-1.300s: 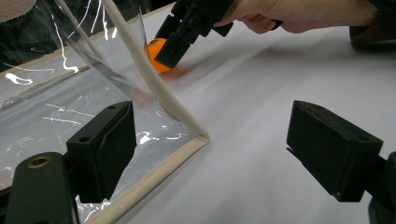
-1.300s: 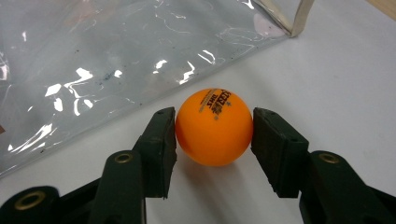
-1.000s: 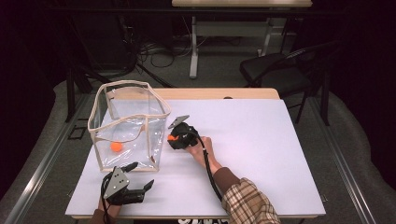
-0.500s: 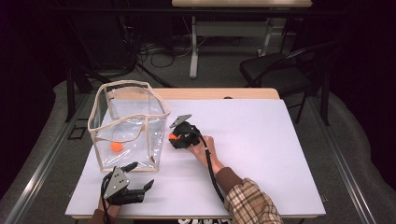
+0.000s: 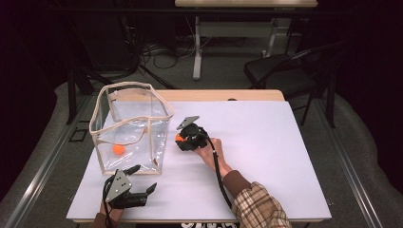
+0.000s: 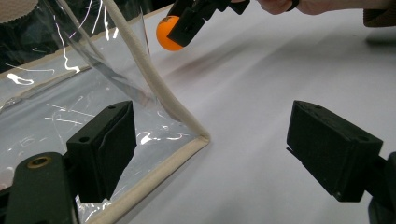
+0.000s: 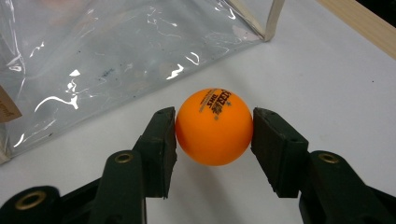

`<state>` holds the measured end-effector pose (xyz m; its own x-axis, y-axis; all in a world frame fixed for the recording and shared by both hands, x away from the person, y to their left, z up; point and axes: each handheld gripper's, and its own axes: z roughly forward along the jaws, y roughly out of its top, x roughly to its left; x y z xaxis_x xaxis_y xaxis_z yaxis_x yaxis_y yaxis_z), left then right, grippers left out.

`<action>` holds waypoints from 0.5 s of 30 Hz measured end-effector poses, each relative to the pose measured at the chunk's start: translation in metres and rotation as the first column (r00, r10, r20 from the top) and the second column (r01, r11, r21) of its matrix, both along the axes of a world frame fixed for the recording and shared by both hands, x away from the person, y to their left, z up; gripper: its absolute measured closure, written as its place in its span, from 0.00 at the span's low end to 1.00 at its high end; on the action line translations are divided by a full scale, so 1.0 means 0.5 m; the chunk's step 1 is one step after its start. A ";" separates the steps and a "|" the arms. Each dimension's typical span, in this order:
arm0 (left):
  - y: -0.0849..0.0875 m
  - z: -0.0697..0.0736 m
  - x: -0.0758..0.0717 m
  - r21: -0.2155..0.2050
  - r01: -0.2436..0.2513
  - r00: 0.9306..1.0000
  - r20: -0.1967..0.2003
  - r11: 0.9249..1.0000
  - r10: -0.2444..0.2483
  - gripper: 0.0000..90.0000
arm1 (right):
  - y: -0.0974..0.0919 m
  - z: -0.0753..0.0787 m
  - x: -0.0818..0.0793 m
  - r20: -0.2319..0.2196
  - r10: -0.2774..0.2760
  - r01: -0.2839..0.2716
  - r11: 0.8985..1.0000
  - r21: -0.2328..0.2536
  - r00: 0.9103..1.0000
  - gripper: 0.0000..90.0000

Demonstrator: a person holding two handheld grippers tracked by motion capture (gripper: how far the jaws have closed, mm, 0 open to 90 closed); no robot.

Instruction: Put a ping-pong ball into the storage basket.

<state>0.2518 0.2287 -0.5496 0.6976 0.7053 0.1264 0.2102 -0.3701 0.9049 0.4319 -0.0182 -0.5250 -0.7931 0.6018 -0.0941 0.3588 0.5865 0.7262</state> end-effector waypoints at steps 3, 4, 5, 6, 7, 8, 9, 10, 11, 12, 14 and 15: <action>0.000 0.000 0.000 0.000 0.000 1.000 0.000 1.000 0.000 0.18 | -0.001 0.001 0.000 0.003 0.001 -0.001 1.000 -0.001 1.000 0.56; 0.000 0.000 0.000 0.000 0.000 1.000 0.000 1.000 0.000 0.18 | -0.001 0.001 0.000 0.003 0.001 -0.001 1.000 -0.001 1.000 0.56; 0.000 0.000 0.000 0.000 0.000 1.000 0.000 1.000 0.000 0.18 | -0.001 0.001 0.000 0.003 0.001 -0.001 1.000 -0.001 1.000 0.56; 0.000 0.000 0.000 0.000 0.000 1.000 0.000 1.000 0.000 0.18 | -0.001 0.001 0.000 0.003 0.001 -0.001 1.000 -0.001 1.000 0.56; 0.000 0.000 0.000 0.000 0.001 1.000 -0.002 1.000 -0.001 0.18 | -0.001 0.001 0.000 0.003 0.001 -0.001 1.000 -0.001 1.000 0.56; 0.000 0.000 0.000 0.000 0.001 1.000 -0.002 1.000 -0.001 0.18 | -0.001 0.001 0.000 0.003 0.001 -0.001 1.000 -0.001 1.000 0.56; 0.000 0.000 0.000 0.000 0.001 1.000 -0.002 1.000 -0.001 0.18 | -0.010 0.009 -0.004 0.009 -0.002 0.002 1.000 0.000 1.000 0.56; 0.000 0.000 0.000 0.001 0.001 1.000 0.000 1.000 -0.001 0.18 | -0.013 0.012 -0.005 0.014 -0.003 0.003 1.000 -0.004 1.000 0.56; 0.000 0.000 0.000 0.000 0.001 1.000 0.001 1.000 -0.001 0.18 | -0.014 0.013 -0.006 0.016 -0.004 0.005 1.000 -0.003 1.000 0.56; 0.000 0.000 0.000 0.000 0.001 1.000 0.001 1.000 -0.001 0.18 | -0.014 0.013 -0.006 0.016 -0.004 0.005 1.000 -0.003 1.000 0.56; 0.000 0.000 0.000 -0.001 0.000 1.000 0.001 1.000 0.000 0.18 | -0.017 0.015 -0.007 0.015 -0.011 0.011 1.000 0.001 1.000 0.56; 0.000 0.000 0.000 -0.001 0.000 1.000 0.001 1.000 0.000 0.18 | -0.018 0.015 -0.006 0.018 -0.007 0.008 1.000 -0.003 1.000 0.56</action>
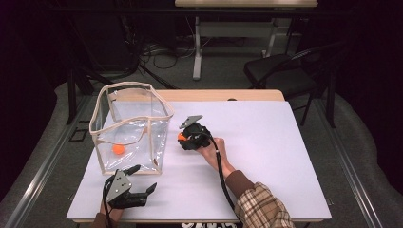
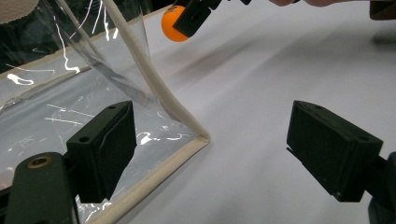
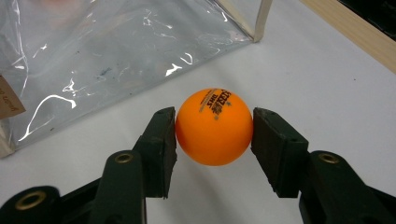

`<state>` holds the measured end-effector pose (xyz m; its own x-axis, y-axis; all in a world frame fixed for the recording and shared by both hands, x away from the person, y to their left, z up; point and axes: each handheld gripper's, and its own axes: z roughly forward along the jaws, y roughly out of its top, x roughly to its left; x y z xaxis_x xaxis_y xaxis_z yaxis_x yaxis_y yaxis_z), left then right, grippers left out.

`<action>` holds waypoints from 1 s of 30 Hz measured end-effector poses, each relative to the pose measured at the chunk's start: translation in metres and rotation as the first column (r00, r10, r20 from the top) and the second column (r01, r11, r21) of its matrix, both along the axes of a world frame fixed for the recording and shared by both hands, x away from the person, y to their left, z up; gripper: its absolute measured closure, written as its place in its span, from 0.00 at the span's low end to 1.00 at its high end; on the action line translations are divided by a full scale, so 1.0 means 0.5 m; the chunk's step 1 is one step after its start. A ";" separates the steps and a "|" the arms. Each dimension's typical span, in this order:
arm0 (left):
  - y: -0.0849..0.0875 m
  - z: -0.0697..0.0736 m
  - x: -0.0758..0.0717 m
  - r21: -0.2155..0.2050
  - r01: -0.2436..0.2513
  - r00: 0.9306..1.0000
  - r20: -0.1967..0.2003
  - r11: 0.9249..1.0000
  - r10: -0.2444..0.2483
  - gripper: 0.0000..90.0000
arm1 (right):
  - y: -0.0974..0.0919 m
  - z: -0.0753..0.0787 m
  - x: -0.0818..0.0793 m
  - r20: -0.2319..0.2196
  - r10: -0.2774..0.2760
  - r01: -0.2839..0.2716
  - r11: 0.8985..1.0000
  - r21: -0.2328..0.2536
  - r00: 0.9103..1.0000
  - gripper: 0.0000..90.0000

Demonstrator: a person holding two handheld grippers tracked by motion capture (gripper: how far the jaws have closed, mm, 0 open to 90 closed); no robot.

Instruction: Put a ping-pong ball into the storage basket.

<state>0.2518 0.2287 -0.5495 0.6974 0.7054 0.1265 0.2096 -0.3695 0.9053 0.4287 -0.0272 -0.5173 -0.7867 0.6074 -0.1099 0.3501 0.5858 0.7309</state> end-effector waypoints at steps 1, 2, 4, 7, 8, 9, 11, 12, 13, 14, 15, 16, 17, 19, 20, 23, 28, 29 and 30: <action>0.000 0.000 0.000 0.001 0.001 1.000 0.000 1.000 -0.001 0.18 | -0.002 0.002 -0.001 0.001 -0.002 0.002 1.000 0.003 1.000 0.56; 0.000 0.000 0.000 0.000 0.000 1.000 0.000 1.000 0.000 0.18 | -0.004 0.004 -0.001 0.004 -0.003 0.003 1.000 0.002 1.000 0.56; 0.000 0.000 0.000 0.000 0.000 1.000 0.000 1.000 0.000 0.18 | -0.005 0.006 -0.002 0.004 -0.007 0.007 1.000 0.006 1.000 0.56; 0.000 0.000 0.000 0.001 0.001 1.000 0.000 1.000 -0.001 0.18 | -0.008 0.009 -0.003 0.004 -0.006 0.006 1.000 0.003 1.000 0.56; 0.000 0.000 0.000 0.000 0.002 1.000 0.000 1.000 -0.002 0.18 | -0.009 0.010 -0.003 0.006 -0.004 0.004 1.000 -0.001 1.000 0.56; 0.000 0.000 0.000 0.000 0.002 1.000 0.000 1.000 -0.002 0.18 | -0.009 0.010 -0.003 0.006 -0.004 0.004 1.000 -0.001 1.000 0.56; 0.000 0.000 0.000 0.001 0.002 1.000 0.001 1.000 -0.002 0.18 | -0.011 0.012 -0.003 0.009 -0.006 0.006 1.000 0.004 1.000 0.56; 0.000 0.000 0.000 -0.001 0.001 1.000 0.001 1.000 -0.001 0.18 | -0.013 0.013 -0.004 0.007 -0.010 0.010 1.000 0.010 1.000 0.56; 0.000 0.000 0.000 0.000 0.001 1.000 0.001 1.000 -0.001 0.18 | -0.015 0.014 -0.003 0.006 -0.008 0.008 1.000 0.009 1.000 0.56; 0.000 0.000 0.000 0.000 0.002 1.000 0.000 1.000 -0.002 0.18 | -0.015 0.014 -0.003 0.006 -0.008 0.008 1.000 0.009 1.000 0.56; 0.000 0.000 0.000 0.002 0.004 1.000 0.000 1.000 -0.004 0.18 | -0.017 0.015 -0.003 0.006 -0.010 0.010 1.000 0.007 1.000 0.56; 0.000 0.000 0.000 0.002 0.004 1.000 0.000 1.000 -0.004 0.18 | -0.018 0.015 -0.003 0.007 -0.009 0.009 1.000 0.009 1.000 0.56; -0.001 0.000 0.000 0.001 0.003 1.000 0.000 1.000 -0.003 0.18 | -0.018 0.015 -0.003 0.007 -0.009 0.009 1.000 0.009 1.000 0.56; -0.001 0.000 0.000 0.000 0.003 1.000 0.000 1.000 -0.003 0.18 | -0.021 0.017 -0.003 0.006 -0.015 0.015 1.000 0.011 1.000 0.56; -0.001 0.000 0.000 0.001 0.004 1.000 -0.001 1.000 -0.004 0.18 | -0.021 0.017 -0.002 0.007 -0.015 0.015 1.000 0.012 1.000 0.56; -0.001 0.000 0.000 0.001 0.004 1.000 -0.001 1.000 -0.004 0.18 | -0.023 0.018 -0.002 0.009 -0.012 0.012 1.000 0.009 1.000 0.56; -0.001 0.000 0.000 0.001 0.004 1.000 -0.001 1.000 -0.004 0.18 | -0.023 0.018 -0.002 0.007 -0.013 0.012 1.000 0.010 1.000 0.56; -0.001 0.000 0.000 0.001 0.004 1.000 -0.001 1.000 -0.004 0.18 | -0.023 0.018 -0.002 0.007 -0.013 0.012 1.000 0.010 1.000 0.56; -0.001 0.000 0.000 0.001 0.004 1.000 -0.001 1.000 -0.004 0.18 | -0.023 0.018 -0.002 0.007 -0.013 0.012 1.000 0.010 1.000 0.56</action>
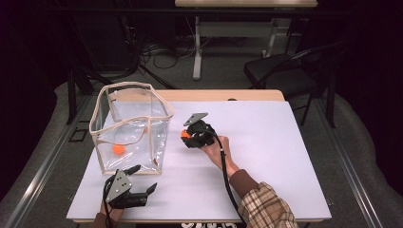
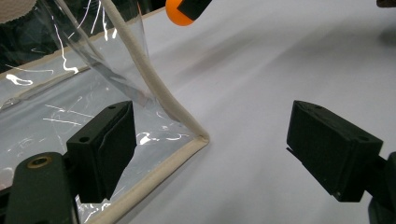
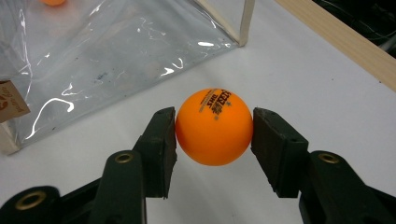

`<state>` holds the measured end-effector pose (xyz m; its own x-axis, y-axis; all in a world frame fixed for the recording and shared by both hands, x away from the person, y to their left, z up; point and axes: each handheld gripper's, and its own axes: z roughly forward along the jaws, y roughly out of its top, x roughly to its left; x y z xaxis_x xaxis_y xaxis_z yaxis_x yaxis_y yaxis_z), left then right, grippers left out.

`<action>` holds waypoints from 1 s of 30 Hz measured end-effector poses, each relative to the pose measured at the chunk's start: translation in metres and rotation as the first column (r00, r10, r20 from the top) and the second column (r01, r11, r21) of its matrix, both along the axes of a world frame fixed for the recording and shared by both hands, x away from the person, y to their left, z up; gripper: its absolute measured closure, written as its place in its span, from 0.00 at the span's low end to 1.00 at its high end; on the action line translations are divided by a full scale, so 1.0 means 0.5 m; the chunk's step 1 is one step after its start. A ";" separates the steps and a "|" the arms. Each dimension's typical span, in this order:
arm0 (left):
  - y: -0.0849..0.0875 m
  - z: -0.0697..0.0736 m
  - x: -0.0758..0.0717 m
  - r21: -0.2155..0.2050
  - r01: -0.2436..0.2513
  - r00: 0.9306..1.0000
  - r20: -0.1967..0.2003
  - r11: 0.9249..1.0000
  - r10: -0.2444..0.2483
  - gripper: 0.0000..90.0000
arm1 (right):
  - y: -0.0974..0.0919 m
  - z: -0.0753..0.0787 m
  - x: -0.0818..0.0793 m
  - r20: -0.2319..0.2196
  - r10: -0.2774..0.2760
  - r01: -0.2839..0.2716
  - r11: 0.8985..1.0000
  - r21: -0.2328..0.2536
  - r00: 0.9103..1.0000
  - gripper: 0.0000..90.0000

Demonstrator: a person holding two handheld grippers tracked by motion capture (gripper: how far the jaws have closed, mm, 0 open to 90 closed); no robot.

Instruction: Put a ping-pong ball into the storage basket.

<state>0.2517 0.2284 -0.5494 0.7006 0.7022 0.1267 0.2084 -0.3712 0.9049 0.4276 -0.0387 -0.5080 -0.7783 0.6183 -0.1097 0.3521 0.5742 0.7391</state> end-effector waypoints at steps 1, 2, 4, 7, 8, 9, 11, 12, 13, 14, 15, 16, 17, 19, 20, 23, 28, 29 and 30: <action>-0.001 0.000 0.000 0.001 -0.001 1.000 -0.001 1.000 0.001 0.18 | -0.005 0.010 -0.001 0.000 -0.005 0.005 1.000 0.009 1.000 0.56; 0.000 0.000 0.000 0.004 0.003 1.000 0.001 1.000 -0.003 0.18 | -0.006 0.012 -0.001 0.003 -0.004 0.004 1.000 0.004 1.000 0.56; 0.000 0.000 0.000 0.005 0.003 1.000 0.003 1.000 -0.003 0.18 | -0.009 0.019 0.000 0.009 -0.005 0.005 1.000 0.000 1.000 0.56; 0.000 0.000 0.000 0.003 -0.001 1.000 0.001 1.000 0.001 0.18 | -0.013 0.032 -0.001 0.019 -0.007 0.007 1.000 -0.005 1.000 0.56; 0.000 0.000 0.000 0.002 -0.001 1.000 0.002 1.000 0.001 0.18 | -0.013 0.032 -0.001 0.019 -0.007 0.007 1.000 -0.005 1.000 0.56; 0.000 0.000 0.000 0.002 -0.001 1.000 0.001 1.000 0.001 0.18 | -0.014 0.036 -0.001 0.020 -0.010 0.010 1.000 -0.004 1.000 0.56; 0.000 0.000 0.000 0.001 0.001 1.000 0.001 1.000 -0.001 0.18 | -0.017 0.044 0.001 0.027 -0.013 0.014 1.000 -0.002 1.000 0.56; 0.000 0.000 0.000 0.002 0.000 1.000 0.002 1.000 0.000 0.18 | -0.019 0.049 0.003 0.026 -0.014 0.014 1.000 0.002 1.000 0.56; 0.000 0.000 0.000 0.002 0.000 1.000 0.000 1.000 0.000 0.18 | -0.020 0.053 0.004 0.027 -0.021 0.021 1.000 0.006 0.999 0.56; 0.000 0.000 0.000 0.003 0.002 1.000 0.002 1.000 -0.002 0.18 | -0.021 0.058 0.005 0.030 -0.020 0.019 1.000 0.006 0.999 0.56; 0.000 0.000 0.000 0.004 0.004 1.000 0.003 1.000 -0.004 0.18 | -0.021 0.065 0.005 0.033 -0.023 0.023 1.000 0.010 0.999 0.56; 0.000 0.000 0.000 0.003 0.005 1.000 0.003 1.000 -0.005 0.18 | -0.022 0.067 0.005 0.035 -0.020 0.020 1.000 0.014 0.999 0.56; 0.000 0.000 0.000 0.004 0.006 1.000 0.003 1.000 -0.006 0.18 | -0.022 0.067 0.005 0.035 -0.020 0.020 1.000 0.014 0.999 0.56; 0.000 0.000 0.000 0.001 0.004 1.000 0.004 1.000 -0.004 0.18 | -0.021 0.067 0.007 0.036 -0.019 0.018 1.000 0.023 0.999 0.56; 0.000 0.000 0.000 0.001 0.004 1.000 0.004 1.000 -0.004 0.18 | -0.021 0.067 0.007 0.036 -0.019 0.018 1.000 0.023 0.999 0.56; 0.000 0.001 0.000 0.002 0.005 1.000 0.002 1.000 -0.005 0.18 | -0.019 0.063 0.008 0.028 -0.018 0.017 1.000 0.026 0.999 0.56; 0.000 0.000 0.000 0.000 0.006 1.000 0.003 1.000 -0.006 0.18 | -0.017 0.062 0.008 0.027 -0.017 0.017 1.000 0.025 0.999 0.56; 0.000 0.000 0.000 0.001 0.005 1.000 0.002 1.000 -0.005 0.18 | -0.017 0.062 0.008 0.026 -0.016 0.016 1.000 0.023 1.000 0.56; 0.000 0.000 0.000 0.000 0.006 1.000 0.002 1.000 -0.006 0.18 | -0.018 0.062 0.007 0.026 -0.015 0.014 1.000 0.026 1.000 0.56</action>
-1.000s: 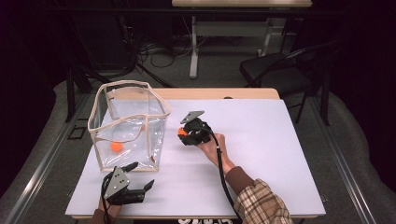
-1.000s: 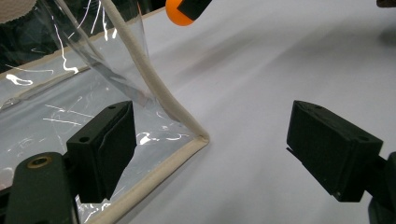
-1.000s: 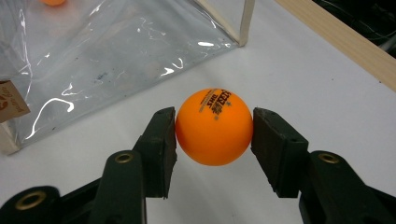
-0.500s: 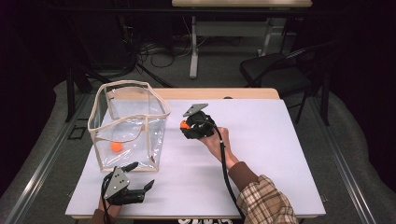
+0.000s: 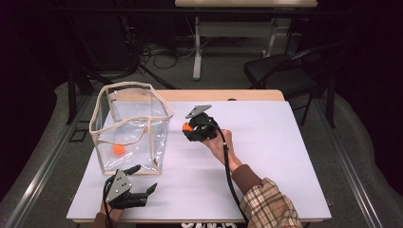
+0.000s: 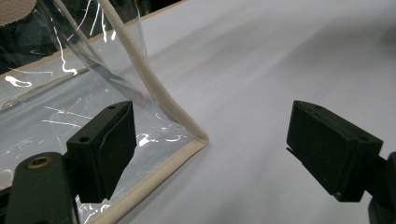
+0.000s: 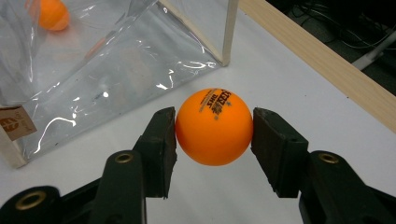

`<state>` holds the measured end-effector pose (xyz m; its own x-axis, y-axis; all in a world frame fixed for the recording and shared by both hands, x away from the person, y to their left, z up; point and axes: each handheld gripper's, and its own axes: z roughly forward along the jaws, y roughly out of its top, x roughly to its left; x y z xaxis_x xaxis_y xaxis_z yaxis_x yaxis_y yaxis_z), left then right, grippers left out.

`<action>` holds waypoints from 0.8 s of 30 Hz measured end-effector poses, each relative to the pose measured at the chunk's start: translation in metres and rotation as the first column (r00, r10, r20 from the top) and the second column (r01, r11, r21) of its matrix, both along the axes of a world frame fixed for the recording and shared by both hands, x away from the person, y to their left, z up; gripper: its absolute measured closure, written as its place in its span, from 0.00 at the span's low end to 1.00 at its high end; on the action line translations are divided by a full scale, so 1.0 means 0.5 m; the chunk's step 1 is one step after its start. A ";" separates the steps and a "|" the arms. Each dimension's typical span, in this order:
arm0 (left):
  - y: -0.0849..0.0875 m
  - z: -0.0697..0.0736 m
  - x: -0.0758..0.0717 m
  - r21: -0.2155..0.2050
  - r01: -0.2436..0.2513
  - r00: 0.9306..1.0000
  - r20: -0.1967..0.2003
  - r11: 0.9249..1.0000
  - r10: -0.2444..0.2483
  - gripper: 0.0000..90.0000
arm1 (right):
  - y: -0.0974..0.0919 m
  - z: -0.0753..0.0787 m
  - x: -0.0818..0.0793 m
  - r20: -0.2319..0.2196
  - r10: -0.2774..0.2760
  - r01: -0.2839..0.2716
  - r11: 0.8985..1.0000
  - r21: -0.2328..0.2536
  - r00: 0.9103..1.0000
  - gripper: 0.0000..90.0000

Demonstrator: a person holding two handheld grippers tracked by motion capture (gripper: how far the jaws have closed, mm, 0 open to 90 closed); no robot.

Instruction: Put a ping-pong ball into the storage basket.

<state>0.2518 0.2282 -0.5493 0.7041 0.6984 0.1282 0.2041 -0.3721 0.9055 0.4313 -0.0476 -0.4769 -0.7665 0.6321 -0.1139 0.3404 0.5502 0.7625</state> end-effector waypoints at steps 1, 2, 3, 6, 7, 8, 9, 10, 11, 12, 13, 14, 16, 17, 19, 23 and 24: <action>0.000 0.000 0.000 0.002 0.000 1.000 0.000 1.000 0.000 0.18 | -0.001 0.001 0.000 0.000 0.001 -0.001 1.000 0.002 1.000 0.56; 0.000 0.000 0.000 0.001 -0.001 1.000 0.000 1.000 0.001 0.18 | -0.001 0.001 0.000 -0.001 0.000 0.000 1.000 0.002 1.000 0.56; 0.000 0.000 0.000 -0.001 -0.001 1.000 0.001 1.000 0.001 0.18 | -0.002 0.001 0.000 -0.002 -0.001 0.001 1.000 0.000 1.000 0.56; 0.000 0.000 -0.001 -0.003 -0.003 1.000 0.003 1.000 0.003 0.18 | -0.003 0.002 0.000 0.000 -0.001 0.001 1.000 -0.002 1.000 0.56; 0.000 0.000 -0.001 -0.002 -0.003 1.000 0.004 1.000 0.003 0.18 | -0.004 0.004 -0.001 0.003 -0.003 0.003 1.000 0.002 1.000 0.56; 0.001 0.000 0.000 -0.003 -0.003 1.000 0.003 1.000 0.003 0.18 | -0.004 0.004 -0.001 0.003 -0.003 0.003 1.000 0.002 1.000 0.56; 0.001 0.000 0.000 -0.002 -0.003 1.000 0.003 1.000 0.003 0.18 | -0.005 0.005 -0.001 0.001 -0.004 0.004 1.000 -0.002 1.000 0.56; 0.001 0.000 -0.001 -0.002 -0.003 1.000 0.003 1.000 0.003 0.18 | -0.006 0.008 -0.001 0.005 -0.001 0.001 1.000 -0.004 1.000 0.56; 0.000 0.000 0.000 -0.002 -0.003 1.000 0.002 1.000 0.003 0.18 | -0.006 0.008 -0.001 0.005 -0.001 0.001 1.000 -0.004 1.000 0.56; 0.000 0.000 0.000 -0.001 -0.002 1.000 0.002 1.000 0.002 0.18 | -0.008 0.012 -0.003 0.005 -0.002 0.003 1.000 -0.005 1.000 0.56; 0.000 0.000 0.000 -0.002 -0.002 1.000 0.002 1.000 0.002 0.18 | -0.008 0.012 -0.003 0.005 -0.002 0.003 1.000 -0.005 1.000 0.56; 0.000 0.000 0.000 -0.002 -0.003 1.000 0.003 1.000 0.003 0.18 | -0.008 0.014 -0.004 0.002 -0.004 0.004 1.000 -0.004 1.000 0.56; 0.000 0.000 0.000 -0.001 -0.002 1.000 0.002 1.000 0.002 0.18 | -0.008 0.018 -0.005 0.011 -0.005 0.005 1.000 -0.003 1.000 0.56; 0.000 0.000 0.000 -0.001 -0.002 1.000 0.002 1.000 0.002 0.18 | -0.009 0.021 -0.005 0.009 -0.003 0.003 1.000 -0.005 1.000 0.56; 0.000 0.000 0.000 0.000 0.000 1.000 0.001 1.000 0.000 0.18 | -0.010 0.028 -0.007 0.014 -0.001 0.001 1.000 -0.003 1.000 0.56; 0.000 0.000 0.000 0.000 0.000 1.000 0.001 1.000 0.000 0.18 | -0.011 0.036 -0.006 0.019 0.000 0.000 1.000 0.001 1.000 0.56; 0.000 0.000 0.000 -0.001 0.000 1.000 0.001 1.000 0.000 0.18 | -0.011 0.039 -0.007 0.015 -0.003 0.003 1.000 0.001 1.000 0.56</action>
<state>0.2516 0.2283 -0.5491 0.7042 0.6982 0.1285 0.2032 -0.3717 0.9059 0.4276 -0.0529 -0.4575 -0.7629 0.6344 -0.1248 0.3305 0.5485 0.7680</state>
